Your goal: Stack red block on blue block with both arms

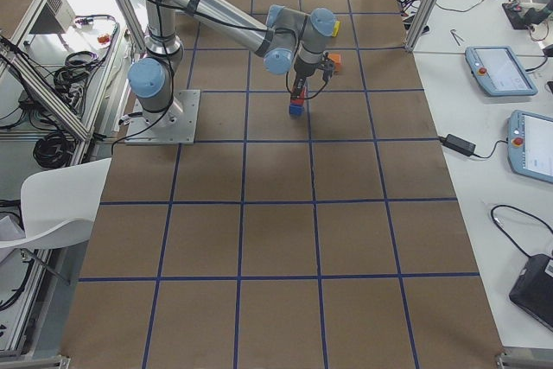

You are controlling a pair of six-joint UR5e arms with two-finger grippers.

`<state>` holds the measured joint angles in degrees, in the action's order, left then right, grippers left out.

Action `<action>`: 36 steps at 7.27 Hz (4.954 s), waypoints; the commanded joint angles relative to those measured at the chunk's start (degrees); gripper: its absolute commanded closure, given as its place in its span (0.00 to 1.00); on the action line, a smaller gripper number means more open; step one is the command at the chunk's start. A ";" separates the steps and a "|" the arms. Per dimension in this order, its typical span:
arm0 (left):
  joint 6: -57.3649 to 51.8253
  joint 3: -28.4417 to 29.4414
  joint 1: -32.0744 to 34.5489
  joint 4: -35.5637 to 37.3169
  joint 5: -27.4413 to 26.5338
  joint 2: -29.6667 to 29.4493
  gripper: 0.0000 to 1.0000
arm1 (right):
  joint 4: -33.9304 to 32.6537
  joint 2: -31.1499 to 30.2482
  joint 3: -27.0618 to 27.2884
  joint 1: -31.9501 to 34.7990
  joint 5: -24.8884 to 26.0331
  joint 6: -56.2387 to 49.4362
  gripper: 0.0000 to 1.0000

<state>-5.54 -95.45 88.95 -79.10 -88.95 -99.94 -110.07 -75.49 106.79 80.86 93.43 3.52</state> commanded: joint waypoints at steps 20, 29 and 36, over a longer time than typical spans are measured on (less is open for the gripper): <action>-0.17 0.09 0.00 0.00 -0.26 0.10 0.00 | 0.47 -1.58 -0.78 0.70 1.93 -0.44 0.00; 2.81 11.60 0.44 -18.20 -3.78 2.30 0.00 | 19.28 -5.63 -19.25 12.64 1.67 4.48 0.00; 4.31 10.11 1.49 -9.93 -3.07 1.07 0.00 | 22.18 -9.85 -19.33 13.10 -3.16 3.60 0.00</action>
<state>-1.28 -85.26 90.41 -89.21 -92.03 -98.86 -88.12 -85.18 87.41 93.89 90.29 7.16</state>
